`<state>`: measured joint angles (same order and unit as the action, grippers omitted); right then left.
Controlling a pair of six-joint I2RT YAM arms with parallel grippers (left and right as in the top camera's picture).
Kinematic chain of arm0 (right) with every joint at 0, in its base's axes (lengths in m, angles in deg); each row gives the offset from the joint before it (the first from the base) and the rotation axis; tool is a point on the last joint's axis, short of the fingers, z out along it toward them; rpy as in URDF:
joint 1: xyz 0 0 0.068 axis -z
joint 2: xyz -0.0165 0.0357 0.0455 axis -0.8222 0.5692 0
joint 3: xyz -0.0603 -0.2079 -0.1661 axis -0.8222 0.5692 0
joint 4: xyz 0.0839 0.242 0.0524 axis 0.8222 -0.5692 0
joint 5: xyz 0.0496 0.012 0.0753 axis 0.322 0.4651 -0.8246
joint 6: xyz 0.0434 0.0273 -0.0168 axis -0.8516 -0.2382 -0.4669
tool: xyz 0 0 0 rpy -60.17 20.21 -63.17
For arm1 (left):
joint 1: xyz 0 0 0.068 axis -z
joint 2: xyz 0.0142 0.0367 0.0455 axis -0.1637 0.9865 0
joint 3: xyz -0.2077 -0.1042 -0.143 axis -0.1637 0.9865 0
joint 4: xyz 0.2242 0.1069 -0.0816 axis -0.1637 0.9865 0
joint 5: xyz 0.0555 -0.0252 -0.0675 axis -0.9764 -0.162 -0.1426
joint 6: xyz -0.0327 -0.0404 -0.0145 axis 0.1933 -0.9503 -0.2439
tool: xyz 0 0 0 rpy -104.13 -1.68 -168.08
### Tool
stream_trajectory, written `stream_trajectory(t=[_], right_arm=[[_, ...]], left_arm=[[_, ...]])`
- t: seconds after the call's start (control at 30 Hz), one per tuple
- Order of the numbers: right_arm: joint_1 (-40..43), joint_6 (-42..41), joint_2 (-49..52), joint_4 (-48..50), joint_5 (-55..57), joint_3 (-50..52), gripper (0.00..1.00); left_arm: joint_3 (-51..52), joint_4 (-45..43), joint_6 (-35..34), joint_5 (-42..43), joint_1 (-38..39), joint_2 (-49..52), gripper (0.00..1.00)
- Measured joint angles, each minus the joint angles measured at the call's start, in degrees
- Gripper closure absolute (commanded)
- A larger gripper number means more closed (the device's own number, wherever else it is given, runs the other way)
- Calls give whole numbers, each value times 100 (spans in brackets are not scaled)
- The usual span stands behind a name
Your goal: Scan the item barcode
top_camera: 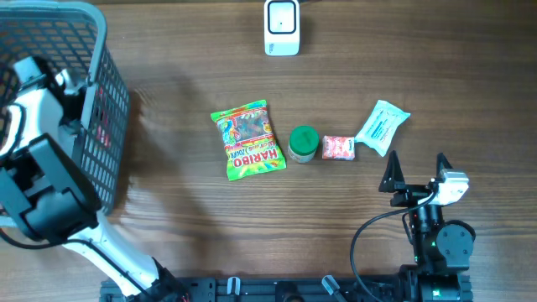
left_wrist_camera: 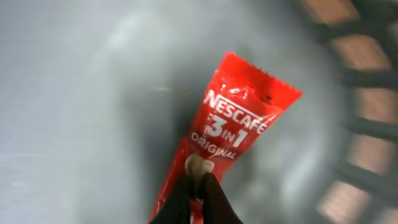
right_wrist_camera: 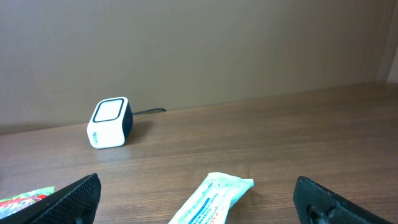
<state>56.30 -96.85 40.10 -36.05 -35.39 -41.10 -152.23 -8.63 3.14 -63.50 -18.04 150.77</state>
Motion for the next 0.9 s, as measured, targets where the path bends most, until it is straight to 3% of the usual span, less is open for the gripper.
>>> stream_trajectory(t=[0.1, 0.23, 0.27, 0.3, 0.33, 0.4, 0.6, 0.67, 0.9], right_arm=[[0, 0, 0, 0, 0, 0, 0], [0, 0, 0, 0, 0, 0, 0], [0, 0, 0, 0, 0, 0, 1], [0, 0, 0, 0, 0, 0, 0], [0, 0, 0, 0, 0, 0, 0], [0, 0, 0, 0, 0, 0, 0], [0, 0, 0, 0, 0, 0, 0], [0, 0, 0, 0, 0, 0, 0], [0, 0, 0, 0, 0, 0, 0]], left_arm=[[-212, 61, -103, 46, 179, -376, 96], [-474, 35, -365, 79, 179, -1849, 96], [-518, 48, -387, 94, 179, -2186, 87], [-553, 74, -417, 96, 179, -2505, 53], [-605, 136, -470, 50, 181, -2835, 26], [-664, 323, -466, -111, 181, -3049, 0], [-223, 680, -542, -817, 166, -2260, 6], [33, 715, -533, -901, 138, -1784, 0], [157, 741, -321, -964, 142, -704, 0]])
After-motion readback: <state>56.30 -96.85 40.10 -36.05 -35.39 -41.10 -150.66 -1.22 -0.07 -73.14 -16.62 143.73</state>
